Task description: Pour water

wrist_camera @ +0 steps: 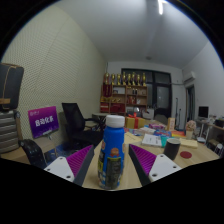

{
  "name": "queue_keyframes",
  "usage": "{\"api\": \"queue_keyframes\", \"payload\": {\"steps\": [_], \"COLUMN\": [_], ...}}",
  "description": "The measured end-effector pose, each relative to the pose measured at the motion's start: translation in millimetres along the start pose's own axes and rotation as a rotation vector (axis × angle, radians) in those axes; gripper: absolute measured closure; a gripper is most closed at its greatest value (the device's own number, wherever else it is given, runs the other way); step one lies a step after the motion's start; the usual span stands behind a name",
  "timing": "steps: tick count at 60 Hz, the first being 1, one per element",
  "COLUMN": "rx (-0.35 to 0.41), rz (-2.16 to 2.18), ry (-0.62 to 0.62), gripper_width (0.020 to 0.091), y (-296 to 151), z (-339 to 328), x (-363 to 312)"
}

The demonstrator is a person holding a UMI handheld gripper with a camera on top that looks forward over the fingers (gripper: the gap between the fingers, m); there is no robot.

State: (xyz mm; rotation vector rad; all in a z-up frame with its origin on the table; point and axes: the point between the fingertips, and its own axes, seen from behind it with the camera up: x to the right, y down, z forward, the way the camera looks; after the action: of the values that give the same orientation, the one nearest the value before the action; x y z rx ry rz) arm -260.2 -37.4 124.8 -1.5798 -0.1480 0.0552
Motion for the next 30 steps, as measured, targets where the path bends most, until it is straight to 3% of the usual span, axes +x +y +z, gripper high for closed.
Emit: {"api": "queue_keyframes", "payload": {"steps": [9, 13, 18, 29, 30], "rx": [-0.002, -0.018, 0.028, 0.027, 0.028], "rz": [0.046, 0.067, 0.085, 0.036, 0.036], "ry": [0.03, 0.017, 0.046, 0.009, 0.004], "gripper_width": [0.0303, 0.061, 0.0618, 0.0626, 0.0675], "y": [3.6, 10.2, 6.2, 8.3, 7.8], "z": [41.0, 53.9, 58.7, 66.4, 67.0], "x": [4.2, 2.1, 0.6, 4.2, 4.2]}}
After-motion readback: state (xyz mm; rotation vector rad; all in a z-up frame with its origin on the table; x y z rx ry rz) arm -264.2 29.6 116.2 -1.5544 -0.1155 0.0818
